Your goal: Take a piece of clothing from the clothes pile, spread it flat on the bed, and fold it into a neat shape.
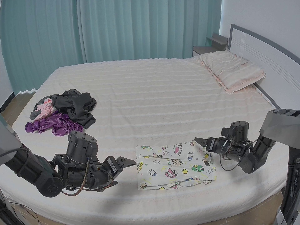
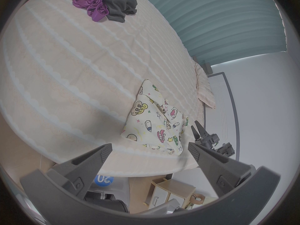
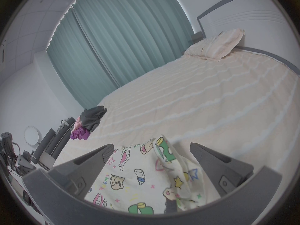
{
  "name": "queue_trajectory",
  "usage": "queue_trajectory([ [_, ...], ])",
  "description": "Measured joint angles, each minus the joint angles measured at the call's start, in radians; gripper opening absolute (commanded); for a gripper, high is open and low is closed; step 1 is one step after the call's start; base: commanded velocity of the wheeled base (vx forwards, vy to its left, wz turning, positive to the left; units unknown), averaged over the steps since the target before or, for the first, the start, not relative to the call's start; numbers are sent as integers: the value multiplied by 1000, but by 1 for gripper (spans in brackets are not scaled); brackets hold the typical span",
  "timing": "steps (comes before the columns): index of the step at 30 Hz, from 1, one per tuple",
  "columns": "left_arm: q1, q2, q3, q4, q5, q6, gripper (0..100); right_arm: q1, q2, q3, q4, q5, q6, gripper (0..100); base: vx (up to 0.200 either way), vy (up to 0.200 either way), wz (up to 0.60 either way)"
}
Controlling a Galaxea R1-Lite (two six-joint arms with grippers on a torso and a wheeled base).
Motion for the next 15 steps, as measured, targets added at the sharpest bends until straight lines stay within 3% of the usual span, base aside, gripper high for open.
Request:
queue_trajectory([
  [4,3,3,2,-4,0,-1,100,16,44,-91,78,0,-19,100,0,0,0],
  [15,5,9,3,-5,1,-1,100,13,129,-182,109,3,-46,100,0,0,0],
])
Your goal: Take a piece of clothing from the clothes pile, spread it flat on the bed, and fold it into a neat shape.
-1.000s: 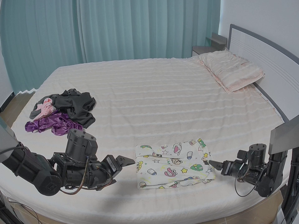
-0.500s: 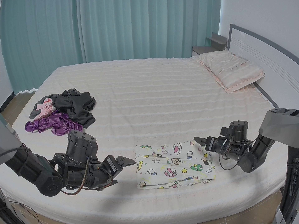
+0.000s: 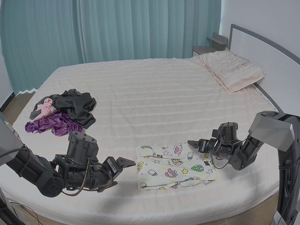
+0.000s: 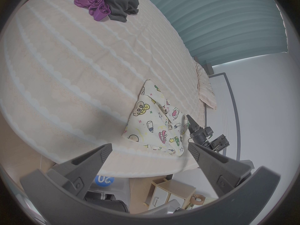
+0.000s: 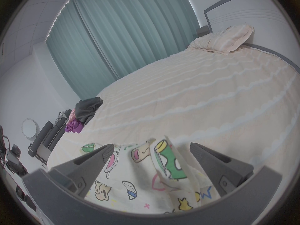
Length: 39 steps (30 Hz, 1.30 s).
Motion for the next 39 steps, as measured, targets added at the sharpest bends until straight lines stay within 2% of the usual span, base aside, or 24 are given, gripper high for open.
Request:
queue_trajectory([
  [1,0,0,0,0,0,0,100,0,2,-1,7,0,0,0,0,0,0],
  [12,6,1,-3,-1,0,0,100,-1,-2,27,10,0,-6,0,0,0,0],
  [24,8,4,-3,0,0,3,100,-67,-11,24,6,2,13,0,0,0,0],
  [33,7,13,-4,0,0,5,100,-74,7,16,10,1,31,0,0,0,0],
  [34,6,13,-4,-1,0,5,100,-75,9,15,11,1,31,100,0,0,0],
  [39,6,15,-3,0,0,5,100,-86,8,3,6,2,40,100,0,0,0],
])
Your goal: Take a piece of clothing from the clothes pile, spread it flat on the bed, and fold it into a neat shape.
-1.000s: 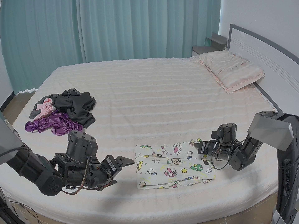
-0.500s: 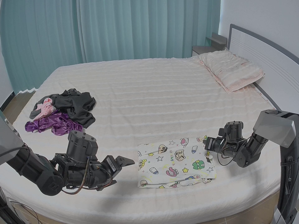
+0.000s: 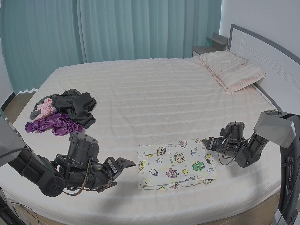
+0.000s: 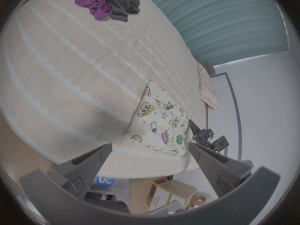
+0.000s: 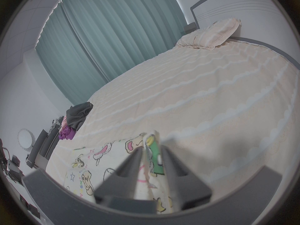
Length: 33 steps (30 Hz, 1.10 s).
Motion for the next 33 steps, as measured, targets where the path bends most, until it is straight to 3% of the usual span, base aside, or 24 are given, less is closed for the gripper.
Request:
queue_trajectory([
  [11,0,1,0,0,0,0,100,11,-107,8,1,3,69,100,0,0,0],
  [20,0,1,-1,0,0,1,100,91,-111,61,0,11,63,100,0,0,0],
  [33,-1,1,-2,0,0,1,100,87,-59,49,13,12,28,100,0,0,0],
])
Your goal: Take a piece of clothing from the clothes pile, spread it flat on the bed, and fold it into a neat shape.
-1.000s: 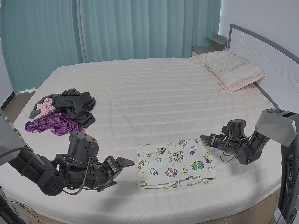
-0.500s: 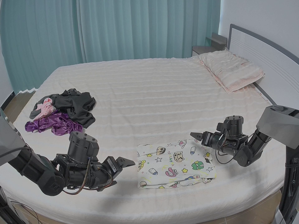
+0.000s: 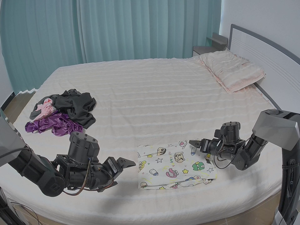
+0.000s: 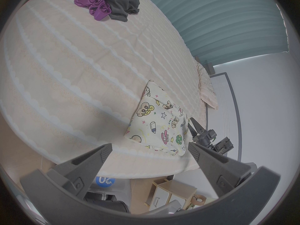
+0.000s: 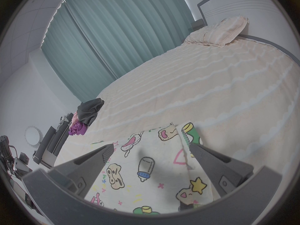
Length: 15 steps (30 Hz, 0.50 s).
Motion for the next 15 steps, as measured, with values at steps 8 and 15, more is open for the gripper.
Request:
queue_trajectory([
  [8,0,0,-1,0,0,-1,100,0,26,-41,61,31,-11,100,0,0,0],
  [15,0,8,-3,0,1,0,100,1,35,-60,77,60,-9,100,0,0,0],
])
